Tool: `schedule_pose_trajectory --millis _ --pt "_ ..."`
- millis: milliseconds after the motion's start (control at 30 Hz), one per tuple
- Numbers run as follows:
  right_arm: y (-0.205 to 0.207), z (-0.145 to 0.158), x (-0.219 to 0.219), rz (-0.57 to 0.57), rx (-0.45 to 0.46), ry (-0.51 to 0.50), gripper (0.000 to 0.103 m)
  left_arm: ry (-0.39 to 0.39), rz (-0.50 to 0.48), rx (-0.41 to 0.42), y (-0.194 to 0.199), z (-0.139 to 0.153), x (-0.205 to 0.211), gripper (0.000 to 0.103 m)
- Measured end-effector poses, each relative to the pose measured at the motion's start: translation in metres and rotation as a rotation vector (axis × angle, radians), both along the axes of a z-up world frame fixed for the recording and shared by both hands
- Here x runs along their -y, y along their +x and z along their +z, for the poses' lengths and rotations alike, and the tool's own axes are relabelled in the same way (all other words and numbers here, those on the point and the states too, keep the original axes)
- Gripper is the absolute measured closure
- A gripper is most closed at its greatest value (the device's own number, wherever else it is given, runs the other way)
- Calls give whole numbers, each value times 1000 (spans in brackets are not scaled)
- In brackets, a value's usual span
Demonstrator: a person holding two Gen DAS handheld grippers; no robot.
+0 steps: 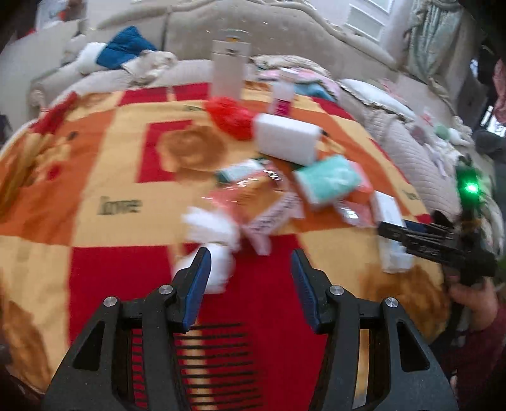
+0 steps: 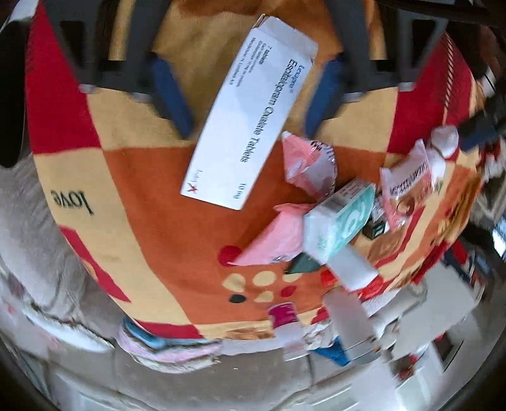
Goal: Collect trash
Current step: 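Grasp the white tissue with the left tool while the right tool grasps the Escitalopram box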
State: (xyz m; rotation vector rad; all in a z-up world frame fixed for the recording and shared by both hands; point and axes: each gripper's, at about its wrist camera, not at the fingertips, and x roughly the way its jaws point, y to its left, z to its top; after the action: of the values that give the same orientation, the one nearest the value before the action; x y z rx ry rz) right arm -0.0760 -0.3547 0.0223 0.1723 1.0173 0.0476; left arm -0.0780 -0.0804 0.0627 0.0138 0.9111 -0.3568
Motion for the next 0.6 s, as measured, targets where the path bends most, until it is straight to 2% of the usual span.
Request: schedule_pose_trajectory --millis 133,267,467,533,600 --pt "-14 2 15 7 -16 -59 52 5 29 7 2 -3 -24 44" --pt "-19 4 29 -5 -22 -26 52 8 28 -17 7 -13 -34 40" --pt "-11 -2 19 -20 -22 -29 38 42 23 -36 17 -29 -20 40" --pt "-10 -3 16 -22 -2 -46 38 27 40 -50 24 -34 -18 40" --pt "-11 -4 15 -27 11 -66 41 -31 53 -93 32 -40 -18 44"
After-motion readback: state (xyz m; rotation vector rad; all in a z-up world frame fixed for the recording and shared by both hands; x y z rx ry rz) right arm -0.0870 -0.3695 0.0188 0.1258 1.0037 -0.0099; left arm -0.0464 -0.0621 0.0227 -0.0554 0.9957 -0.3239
